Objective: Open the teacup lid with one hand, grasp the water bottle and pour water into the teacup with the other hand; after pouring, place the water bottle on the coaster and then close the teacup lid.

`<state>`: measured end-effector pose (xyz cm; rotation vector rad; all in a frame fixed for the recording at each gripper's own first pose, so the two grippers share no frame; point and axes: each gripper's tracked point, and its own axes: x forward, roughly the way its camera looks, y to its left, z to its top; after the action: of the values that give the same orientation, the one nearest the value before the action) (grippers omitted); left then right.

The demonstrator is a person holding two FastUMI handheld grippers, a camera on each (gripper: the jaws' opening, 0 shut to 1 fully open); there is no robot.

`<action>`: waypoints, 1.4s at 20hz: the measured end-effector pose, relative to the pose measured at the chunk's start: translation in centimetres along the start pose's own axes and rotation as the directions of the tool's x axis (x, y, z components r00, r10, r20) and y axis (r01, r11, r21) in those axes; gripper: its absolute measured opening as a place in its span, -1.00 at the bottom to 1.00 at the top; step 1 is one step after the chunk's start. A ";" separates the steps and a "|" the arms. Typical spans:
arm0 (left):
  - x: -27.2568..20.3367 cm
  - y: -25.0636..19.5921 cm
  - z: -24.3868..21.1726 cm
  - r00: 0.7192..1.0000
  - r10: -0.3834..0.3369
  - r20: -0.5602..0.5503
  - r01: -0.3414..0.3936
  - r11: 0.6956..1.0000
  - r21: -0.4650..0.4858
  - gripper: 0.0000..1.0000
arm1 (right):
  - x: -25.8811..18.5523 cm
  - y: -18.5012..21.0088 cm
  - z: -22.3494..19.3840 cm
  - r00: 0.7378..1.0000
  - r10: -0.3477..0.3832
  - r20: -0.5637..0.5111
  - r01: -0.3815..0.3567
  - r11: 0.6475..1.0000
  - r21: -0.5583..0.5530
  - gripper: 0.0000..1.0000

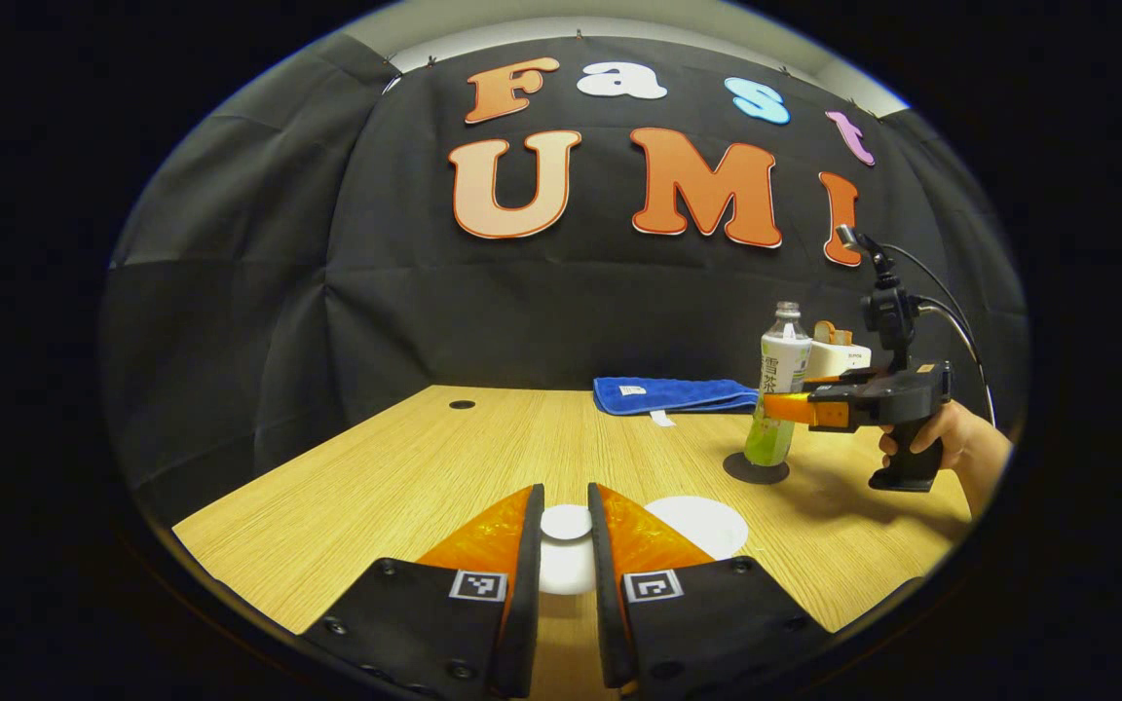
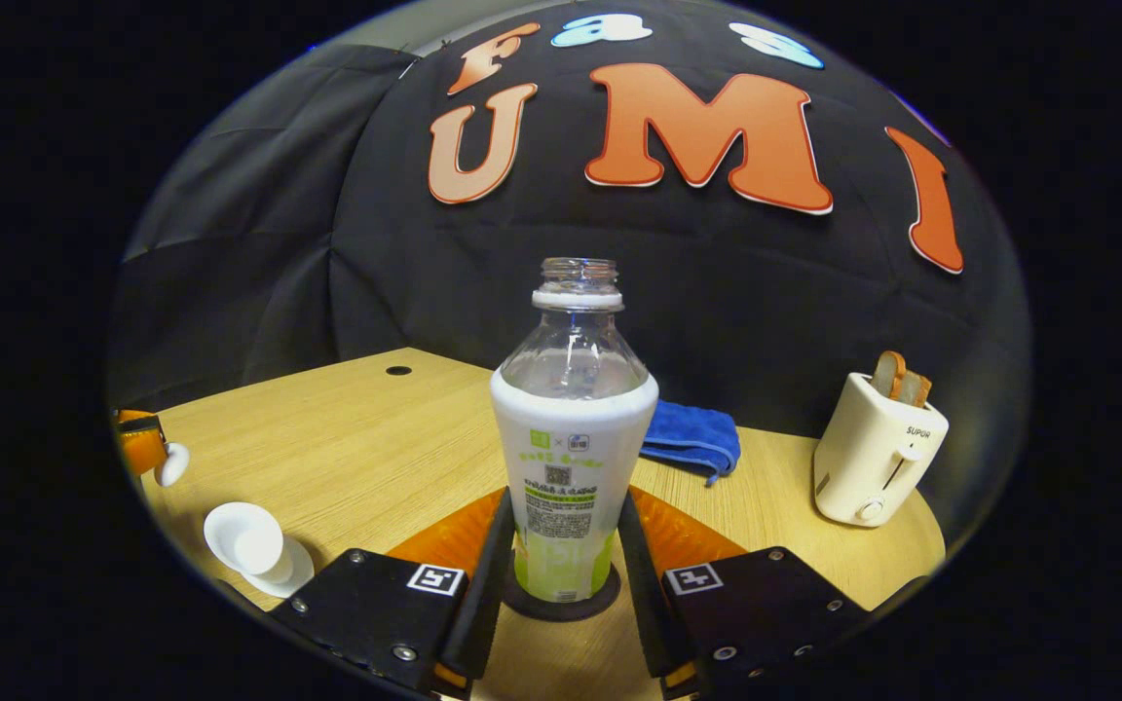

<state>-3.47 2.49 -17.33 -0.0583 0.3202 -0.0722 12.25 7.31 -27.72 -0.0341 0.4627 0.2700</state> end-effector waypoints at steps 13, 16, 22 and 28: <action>1.9 -3.1 1.4 0.997 -0.066 0.030 0.067 0.997 -0.027 -0.41 | 0.1 0.1 -0.2 1.000 0.028 -0.011 -0.026 0.990 0.137 0.64; 2.5 -5.1 1.8 0.993 -0.108 0.041 0.109 0.994 -0.030 -0.41 | -1.3 -0.3 0.7 0.999 0.020 0.028 -0.023 0.992 0.128 0.87; 3.7 -7.7 1.0 0.987 -0.158 0.020 0.158 0.987 -0.028 -0.41 | -4.8 -1.4 1.7 0.996 -0.020 0.085 0.009 0.993 0.118 0.95; 4.4 -8.9 -1.5 0.985 -0.168 -0.037 0.169 0.986 0.011 -0.41 | -8.4 -2.3 2.8 0.989 -0.048 0.139 0.028 0.989 0.145 0.94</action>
<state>-0.32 -6.78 -19.47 -0.0698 0.3503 -0.2437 6.88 3.30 -21.54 0.1153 0.3379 0.1998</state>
